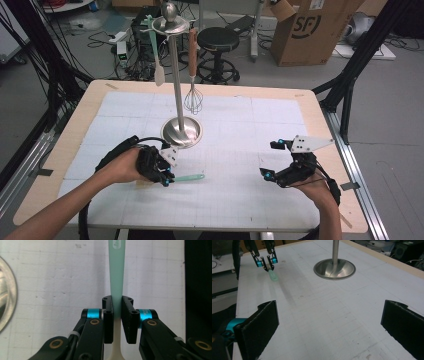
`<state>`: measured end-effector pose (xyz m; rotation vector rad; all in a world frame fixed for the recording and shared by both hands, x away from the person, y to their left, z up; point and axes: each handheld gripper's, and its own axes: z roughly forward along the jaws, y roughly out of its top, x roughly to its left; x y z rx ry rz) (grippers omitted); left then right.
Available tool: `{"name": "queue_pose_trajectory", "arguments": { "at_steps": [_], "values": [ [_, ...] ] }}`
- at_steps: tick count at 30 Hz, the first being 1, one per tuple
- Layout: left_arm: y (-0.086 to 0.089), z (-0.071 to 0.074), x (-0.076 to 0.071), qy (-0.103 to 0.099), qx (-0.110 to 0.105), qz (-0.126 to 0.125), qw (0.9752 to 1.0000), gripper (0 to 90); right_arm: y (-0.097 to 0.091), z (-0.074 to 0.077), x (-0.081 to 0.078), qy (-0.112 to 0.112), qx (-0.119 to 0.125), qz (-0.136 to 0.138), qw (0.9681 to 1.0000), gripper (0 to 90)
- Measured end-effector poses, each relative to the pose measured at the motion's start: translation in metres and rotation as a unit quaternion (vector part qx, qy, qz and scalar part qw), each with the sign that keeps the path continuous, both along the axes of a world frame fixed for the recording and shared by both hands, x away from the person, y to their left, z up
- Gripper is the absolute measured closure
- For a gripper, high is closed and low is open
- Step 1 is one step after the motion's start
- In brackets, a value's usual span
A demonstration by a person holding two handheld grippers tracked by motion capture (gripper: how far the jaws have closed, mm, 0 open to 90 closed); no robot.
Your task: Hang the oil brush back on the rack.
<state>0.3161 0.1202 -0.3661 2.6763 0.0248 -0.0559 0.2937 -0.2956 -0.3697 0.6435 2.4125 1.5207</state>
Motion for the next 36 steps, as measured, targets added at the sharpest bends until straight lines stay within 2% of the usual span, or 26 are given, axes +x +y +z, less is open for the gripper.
{"name": "queue_pose_trajectory", "arguments": {
  "at_steps": [7, 9, 18, 26, 29, 33, 34, 36],
  "values": [
    [0.014, 0.02, 0.001, -0.007, -0.038, 0.022, 0.999, 80.9, 0.0, 0.0, 0.0, -0.002, -0.001, 0.007, 1.0, 0.0],
    [0.017, 0.025, 0.002, -0.005, -0.053, 0.03, 0.9981, 80.9, 0.0, 0.001, -0.001, 0.0, -0.001, 0.004, 1.0, 0.0],
    [0.038, 0.051, 0.008, -0.018, -0.106, 0.055, 0.9927, 80.9, -0.003, 0.001, -0.001, -0.001, 0.002, -0.002, 1.0, 0.0],
    [0.06, 0.077, 0.012, -0.035, -0.157, 0.084, 0.9834, 80.9, -0.004, 0.001, -0.001, -0.001, 0.001, -0.002, 1.0, 0.0],
    [0.067, 0.086, 0.012, -0.038, -0.178, 0.099, 0.9782, 80.9, -0.005, 0.001, -0.001, 0.0, 0.003, -0.004, 1.0, 0.0],
    [0.077, 0.093, 0.015, -0.039, -0.199, 0.112, 0.9727, 81.0, -0.006, 0.001, -0.001, 0.0, 0.004, -0.005, 1.0, 0.0],
    [0.08, 0.096, 0.015, -0.043, -0.199, 0.113, 0.9727, 80.9, -0.006, 0.001, -0.001, 0.0, 0.004, -0.006, 1.0, 0.0],
    [0.084, 0.1, 0.016, -0.046, -0.208, 0.119, 0.9698, 80.9, -0.007, 0.001, -0.001, 0.001, 0.004, -0.007, 1.0, 0.0]
  ]
}}
